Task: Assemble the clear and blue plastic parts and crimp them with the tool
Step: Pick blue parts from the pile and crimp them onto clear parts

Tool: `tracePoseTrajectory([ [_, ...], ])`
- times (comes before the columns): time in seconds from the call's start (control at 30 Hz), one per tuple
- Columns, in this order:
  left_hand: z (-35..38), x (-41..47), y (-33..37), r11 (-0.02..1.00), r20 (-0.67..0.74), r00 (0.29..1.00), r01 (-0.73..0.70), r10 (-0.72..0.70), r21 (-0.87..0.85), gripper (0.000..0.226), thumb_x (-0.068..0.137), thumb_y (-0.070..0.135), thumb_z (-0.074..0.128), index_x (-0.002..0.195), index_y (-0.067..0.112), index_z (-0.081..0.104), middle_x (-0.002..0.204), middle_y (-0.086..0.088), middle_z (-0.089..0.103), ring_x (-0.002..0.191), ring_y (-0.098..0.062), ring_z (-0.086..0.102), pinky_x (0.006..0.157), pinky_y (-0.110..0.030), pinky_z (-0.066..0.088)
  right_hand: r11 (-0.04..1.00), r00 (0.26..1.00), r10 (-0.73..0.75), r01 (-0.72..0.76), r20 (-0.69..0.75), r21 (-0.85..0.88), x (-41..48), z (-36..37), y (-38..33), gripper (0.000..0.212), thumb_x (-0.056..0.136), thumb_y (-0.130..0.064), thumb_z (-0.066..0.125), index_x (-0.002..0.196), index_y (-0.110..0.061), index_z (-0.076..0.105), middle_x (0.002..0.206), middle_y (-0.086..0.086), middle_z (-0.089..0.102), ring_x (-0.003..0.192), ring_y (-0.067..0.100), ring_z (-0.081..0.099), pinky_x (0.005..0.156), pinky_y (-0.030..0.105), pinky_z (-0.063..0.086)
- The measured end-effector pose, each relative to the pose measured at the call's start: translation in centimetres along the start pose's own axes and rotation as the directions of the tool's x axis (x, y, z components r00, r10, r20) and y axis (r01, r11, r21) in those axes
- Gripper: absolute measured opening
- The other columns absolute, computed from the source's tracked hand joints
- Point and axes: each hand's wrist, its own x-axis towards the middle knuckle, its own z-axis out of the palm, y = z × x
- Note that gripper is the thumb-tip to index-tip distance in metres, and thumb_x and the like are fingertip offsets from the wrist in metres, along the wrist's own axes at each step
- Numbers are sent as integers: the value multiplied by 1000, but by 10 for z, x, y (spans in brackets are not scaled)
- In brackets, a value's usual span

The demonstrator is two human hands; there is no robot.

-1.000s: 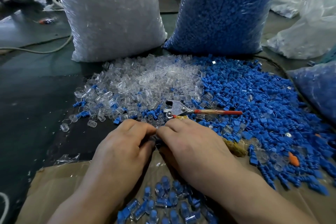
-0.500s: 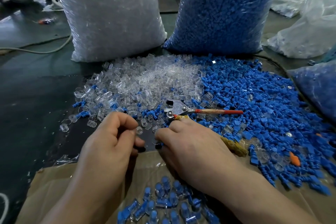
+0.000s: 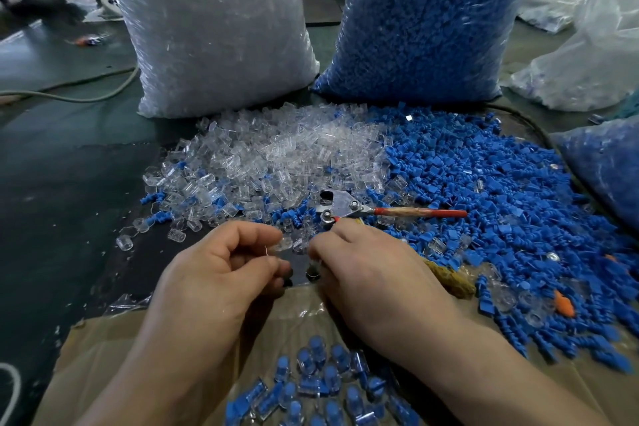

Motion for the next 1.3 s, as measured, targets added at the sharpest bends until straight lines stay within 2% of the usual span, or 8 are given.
tracePoseTrajectory([
  [0.2, 2, -3, 7, 997, -37, 999, -18, 15, -81, 12, 81, 21, 71, 87, 31, 75, 76, -6, 76, 66, -20, 75, 55, -23, 58, 881, 950, 266, -171, -162, 440, -5, -11, 4, 14, 95, -39, 47, 106, -42, 55, 94, -21, 55, 91, -2, 54, 74, 17, 48],
  [0.33, 5, -9, 9, 998, -27, 998, -48, 49, 48, 14, 91, 23, 66, 82, 34, 70, 74, 0, 74, 63, -14, 72, 51, -21, 54, 549, 936, 334, -288, 110, 784, -10, -19, 0, 16, 99, -26, 53, 97, -39, 62, 79, -7, 66, 66, 10, 67, 57, 30, 60],
  [0.43, 8, -13, 11, 1000, 10, 1000, -29, 29, -7, 11, 91, 25, 66, 84, 32, 70, 70, -6, 73, 59, -21, 72, 53, -27, 56, 484, 940, 291, -304, 177, 821, -12, -21, -4, 18, 101, -27, 50, 95, -39, 62, 77, 1, 67, 66, 17, 69, 58, 39, 61],
  [0.5, 11, -15, 11, 999, 21, 999, -28, 28, -29, 11, 92, 24, 66, 88, 33, 70, 68, -9, 73, 57, -24, 70, 53, -29, 55, 517, 951, 263, -281, 163, 809, -13, -18, -3, 17, 101, -29, 50, 97, -41, 61, 79, -2, 67, 68, 16, 69, 61, 36, 61],
  [0.63, 15, -17, 11, 998, 90, 996, -3, 8, -58, 27, 95, 16, 62, 97, 41, 73, 66, -10, 71, 54, -24, 67, 52, -32, 54, 832, 982, 185, -134, -42, 538, -14, -13, -2, 14, 95, -36, 59, 106, -45, 56, 86, -30, 62, 78, -7, 60, 67, 7, 42],
  [0.9, 18, -18, 15, 995, 91, 996, 34, -25, -95, 22, 92, 12, 66, 83, 31, 74, 62, -12, 70, 47, -19, 62, 46, -26, 50, 918, 995, 61, -23, -84, 395, -11, -11, -3, 19, 90, -48, 49, 104, -39, 57, 95, -20, 61, 95, 2, 58, 79, 26, 50],
  [1.1, 20, -20, 12, 996, 88, 993, -84, 85, -12, 21, 87, 17, 72, 86, 38, 74, 67, -3, 72, 55, -12, 69, 50, -19, 52, 943, 993, 48, -9, -110, 332, -12, -11, -5, 20, 91, -47, 42, 106, -40, 54, 97, -23, 60, 94, -2, 57, 75, 20, 49],
  [1.3, 19, -20, 17, 986, 90, 995, -30, 46, -162, 27, 58, 41, 72, 83, 32, 73, 65, -13, 71, 53, -24, 69, 51, -30, 54, 950, 993, 61, -27, -101, 311, -13, -15, -4, 23, 91, -49, 44, 101, -37, 60, 92, -20, 60, 88, 1, 58, 72, 21, 48],
])
